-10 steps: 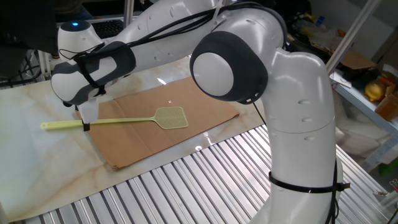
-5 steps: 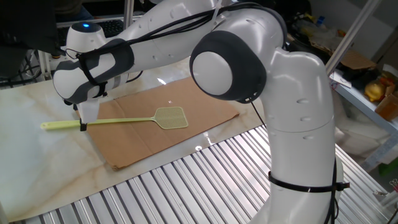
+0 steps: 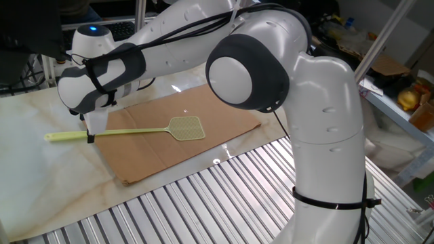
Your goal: Swat with a flyswatter
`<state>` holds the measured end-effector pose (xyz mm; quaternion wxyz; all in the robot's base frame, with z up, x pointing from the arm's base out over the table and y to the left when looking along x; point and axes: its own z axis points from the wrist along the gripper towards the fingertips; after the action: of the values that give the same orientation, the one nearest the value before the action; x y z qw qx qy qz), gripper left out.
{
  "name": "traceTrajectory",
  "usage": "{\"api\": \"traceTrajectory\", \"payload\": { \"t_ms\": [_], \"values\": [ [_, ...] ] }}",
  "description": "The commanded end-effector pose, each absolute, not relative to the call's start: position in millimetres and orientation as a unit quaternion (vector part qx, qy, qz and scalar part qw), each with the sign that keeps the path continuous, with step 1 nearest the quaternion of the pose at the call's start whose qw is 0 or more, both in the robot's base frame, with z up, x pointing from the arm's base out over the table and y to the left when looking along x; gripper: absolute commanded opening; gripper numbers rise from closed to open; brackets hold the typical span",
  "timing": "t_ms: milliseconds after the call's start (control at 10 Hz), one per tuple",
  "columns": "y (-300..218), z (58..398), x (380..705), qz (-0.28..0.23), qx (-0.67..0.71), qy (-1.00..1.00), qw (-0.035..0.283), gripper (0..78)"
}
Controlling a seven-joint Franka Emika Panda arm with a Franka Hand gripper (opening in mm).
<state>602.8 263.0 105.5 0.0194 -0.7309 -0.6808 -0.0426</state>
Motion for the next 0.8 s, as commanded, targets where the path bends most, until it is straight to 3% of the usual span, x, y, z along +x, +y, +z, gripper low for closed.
{"api": "traceTrajectory", "payload": {
  "t_ms": [100, 800],
  "values": [
    [266.0, 99.6, 609.1, -0.044, -0.732, -0.680, 0.014, 77.5],
    [270.0, 80.8, 616.8, -0.042, -0.734, -0.678, 0.007, 77.5]
  ]
}}
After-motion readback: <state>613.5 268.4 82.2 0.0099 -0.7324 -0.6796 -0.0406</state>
